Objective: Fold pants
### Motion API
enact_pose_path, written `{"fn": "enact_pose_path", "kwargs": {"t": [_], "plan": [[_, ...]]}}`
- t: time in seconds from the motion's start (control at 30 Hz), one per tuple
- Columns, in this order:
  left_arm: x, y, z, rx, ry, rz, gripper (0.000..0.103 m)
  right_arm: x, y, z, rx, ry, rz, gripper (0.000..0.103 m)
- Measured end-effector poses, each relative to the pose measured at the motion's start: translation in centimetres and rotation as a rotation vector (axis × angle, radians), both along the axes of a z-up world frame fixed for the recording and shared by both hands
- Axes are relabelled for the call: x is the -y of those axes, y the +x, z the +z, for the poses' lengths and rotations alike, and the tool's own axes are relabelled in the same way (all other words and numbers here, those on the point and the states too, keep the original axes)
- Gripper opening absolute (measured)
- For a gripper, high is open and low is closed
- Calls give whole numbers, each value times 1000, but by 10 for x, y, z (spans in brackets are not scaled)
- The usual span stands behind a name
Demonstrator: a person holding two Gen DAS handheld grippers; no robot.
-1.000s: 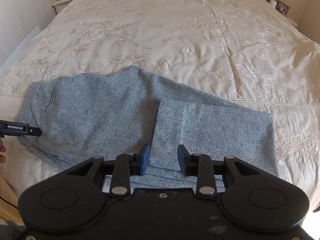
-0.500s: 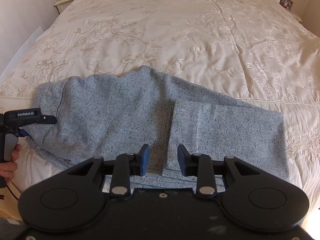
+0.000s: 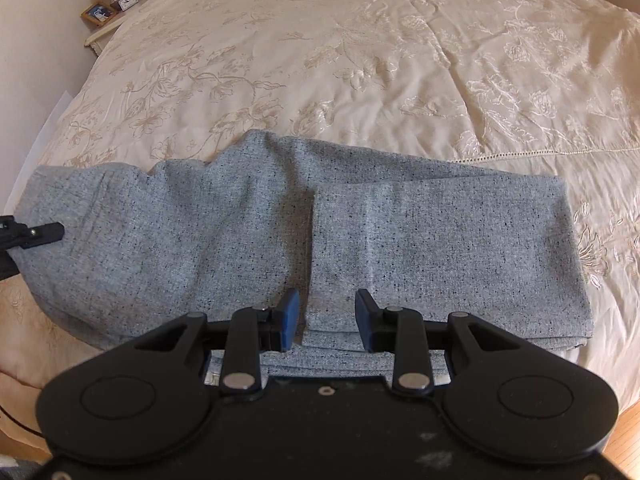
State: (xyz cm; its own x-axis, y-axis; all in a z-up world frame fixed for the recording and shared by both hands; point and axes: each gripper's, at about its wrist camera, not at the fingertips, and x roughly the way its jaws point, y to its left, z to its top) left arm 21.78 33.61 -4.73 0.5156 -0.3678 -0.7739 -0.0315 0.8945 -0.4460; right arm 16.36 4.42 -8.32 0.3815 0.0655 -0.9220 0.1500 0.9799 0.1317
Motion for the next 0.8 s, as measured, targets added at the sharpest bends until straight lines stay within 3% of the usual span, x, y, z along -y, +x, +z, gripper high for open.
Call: {"fn": "enact_pose_path", "kwargs": {"t": [0.2, 0.33, 0.53, 0.7, 0.8], "plan": [[98, -7, 49, 103, 90, -88, 29, 47, 0, -13, -17, 78, -22, 33], [181, -11, 57, 125, 134, -156, 29, 88, -3, -17, -19, 113, -9, 33], [309, -11, 10, 71, 160, -231, 29, 169, -9, -16, -5, 150, -4, 33], [390, -13, -57, -83, 306, -293, 33, 234, -16, -23, -30, 154, -15, 34], [406, -18, -70, -111, 375, -313, 36, 262, -20, -28, -43, 142, -18, 34]]}}
